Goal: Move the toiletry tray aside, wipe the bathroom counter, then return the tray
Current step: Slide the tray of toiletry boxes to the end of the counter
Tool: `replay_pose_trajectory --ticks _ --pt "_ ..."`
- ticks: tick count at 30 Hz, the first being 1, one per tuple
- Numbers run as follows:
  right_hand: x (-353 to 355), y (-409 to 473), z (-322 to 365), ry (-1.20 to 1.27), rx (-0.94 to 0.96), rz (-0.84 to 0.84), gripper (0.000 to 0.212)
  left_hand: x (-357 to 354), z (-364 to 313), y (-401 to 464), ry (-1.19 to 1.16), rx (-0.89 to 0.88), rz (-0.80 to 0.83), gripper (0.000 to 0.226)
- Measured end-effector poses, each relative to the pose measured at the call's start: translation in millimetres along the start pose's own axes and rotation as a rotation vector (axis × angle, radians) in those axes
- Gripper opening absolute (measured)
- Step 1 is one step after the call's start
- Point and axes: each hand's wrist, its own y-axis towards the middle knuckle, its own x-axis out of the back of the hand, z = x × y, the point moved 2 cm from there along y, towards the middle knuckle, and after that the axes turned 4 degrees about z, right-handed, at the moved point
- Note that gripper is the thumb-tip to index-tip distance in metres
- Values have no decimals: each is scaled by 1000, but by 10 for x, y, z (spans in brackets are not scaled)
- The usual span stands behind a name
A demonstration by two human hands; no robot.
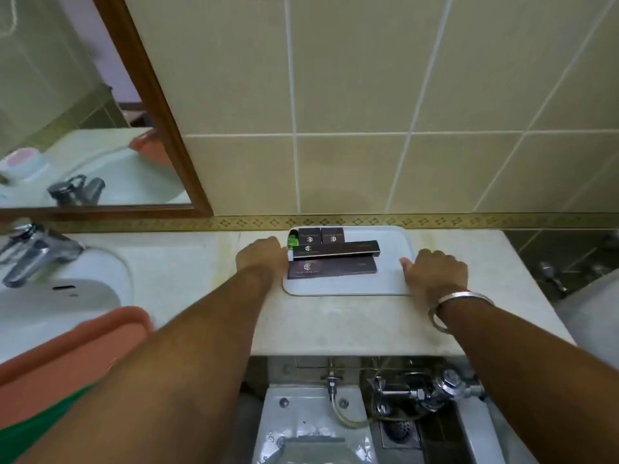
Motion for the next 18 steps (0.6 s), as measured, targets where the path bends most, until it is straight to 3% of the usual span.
replay_pose_trajectory --ticks 2,9,13,18 --pt "-105 118 -28 17 -40 85 52 -49 44 126 -1 23 83 46" --pt "-346 529 -90 98 -36 143 50 -202 27 456 75 -31 227 42" --pt "-315 577 -100 32 -12 191 41 -226 1 507 63 -70 246 25" --pt "-209 347 -267 117 -1 162 37 19 -43 480 -31 -141 251 28"
